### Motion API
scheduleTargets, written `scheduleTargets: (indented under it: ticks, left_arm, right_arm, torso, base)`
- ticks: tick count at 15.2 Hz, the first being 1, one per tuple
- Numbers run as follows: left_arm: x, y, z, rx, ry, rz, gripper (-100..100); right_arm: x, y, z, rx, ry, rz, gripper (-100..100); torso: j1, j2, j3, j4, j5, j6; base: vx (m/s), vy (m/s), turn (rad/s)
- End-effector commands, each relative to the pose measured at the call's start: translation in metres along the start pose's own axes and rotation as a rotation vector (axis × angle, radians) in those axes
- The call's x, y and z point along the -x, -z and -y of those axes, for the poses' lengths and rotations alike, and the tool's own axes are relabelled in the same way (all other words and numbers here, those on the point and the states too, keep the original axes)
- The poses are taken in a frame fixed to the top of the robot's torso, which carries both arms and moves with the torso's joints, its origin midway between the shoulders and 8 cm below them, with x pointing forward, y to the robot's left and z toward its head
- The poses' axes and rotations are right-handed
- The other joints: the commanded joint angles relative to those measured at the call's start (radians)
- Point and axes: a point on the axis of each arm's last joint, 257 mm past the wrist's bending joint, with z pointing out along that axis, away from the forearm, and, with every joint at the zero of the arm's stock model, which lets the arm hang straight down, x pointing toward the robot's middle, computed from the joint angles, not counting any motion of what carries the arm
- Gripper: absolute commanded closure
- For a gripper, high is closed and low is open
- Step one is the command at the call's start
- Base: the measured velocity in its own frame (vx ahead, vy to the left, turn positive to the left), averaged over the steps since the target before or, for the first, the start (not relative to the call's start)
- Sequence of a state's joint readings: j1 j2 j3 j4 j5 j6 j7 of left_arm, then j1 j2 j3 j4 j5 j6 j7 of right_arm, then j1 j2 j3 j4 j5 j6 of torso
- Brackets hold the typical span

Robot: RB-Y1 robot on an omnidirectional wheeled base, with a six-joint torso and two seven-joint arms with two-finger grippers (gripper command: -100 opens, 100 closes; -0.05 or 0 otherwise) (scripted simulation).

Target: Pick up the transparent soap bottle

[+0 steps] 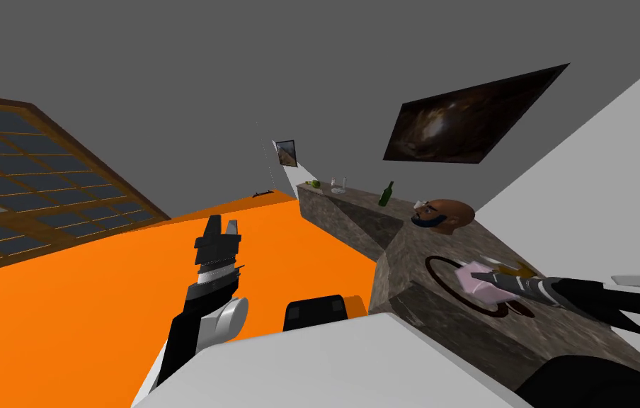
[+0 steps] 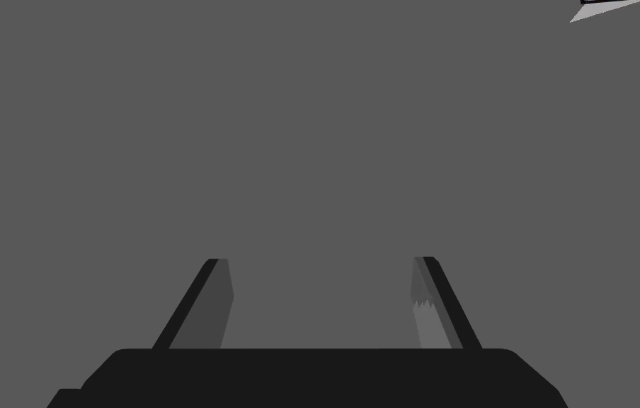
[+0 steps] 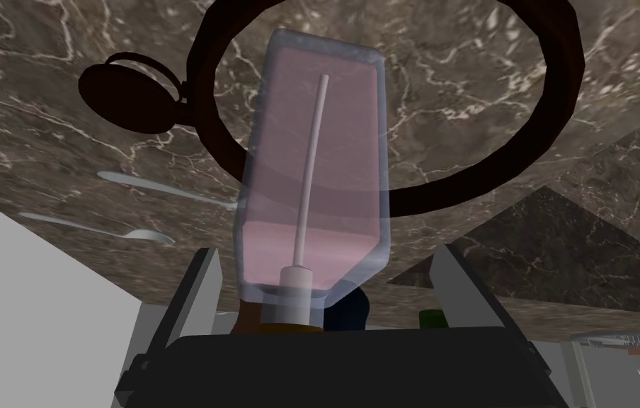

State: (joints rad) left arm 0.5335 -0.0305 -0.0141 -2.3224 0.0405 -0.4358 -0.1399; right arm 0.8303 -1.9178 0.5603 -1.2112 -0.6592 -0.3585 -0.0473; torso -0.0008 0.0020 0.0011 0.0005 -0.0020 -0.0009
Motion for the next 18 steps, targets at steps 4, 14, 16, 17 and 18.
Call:
scheduleTargets:
  ticks: [4,14,16,17,18]
  left_arm:
    - [0.000,0.000,0.000,0.000,0.000,0.000,0]
    - [0.000,0.000,0.000,0.000,0.000,0.000,0]
    - [0.000,0.000,0.000,0.000,0.000,0.000,0]
    - [0.000,0.000,0.000,0.000,0.000,0.000,0]
    - [0.000,0.000,0.000,0.000,0.000,0.000,0]
  right_arm:
    - [-0.010,0.001,0.017,-0.014,-0.025,-0.003,-100]
    - [0.003,0.000,-0.004,0.003,0.000,0.001,100]
    - [0.015,-0.001,-0.024,0.019,0.026,0.003,100]
    - [0.014,-0.001,-0.024,0.019,0.028,0.002,100]
    - [0.012,-0.001,-0.024,0.018,0.053,-0.008,100]
  torso:
    - [0.000,0.000,0.000,0.000,0.000,0.000]
    - [-0.001,-0.001,-0.001,0.000,-0.001,0.001]
    - [-0.001,-0.001,-0.001,0.000,0.000,0.000]
    - [-0.001,-0.001,-0.001,0.000,-0.001,0.000]
    - [-0.001,-0.001,-0.001,0.000,0.000,-0.001]
  base:
    - [-0.005,0.012,0.097]
    - [0.002,-0.004,-0.050]
    - [0.009,-0.023,-0.159]
    - [0.009,-0.019,-0.119]
    - [0.005,-0.014,-0.035]
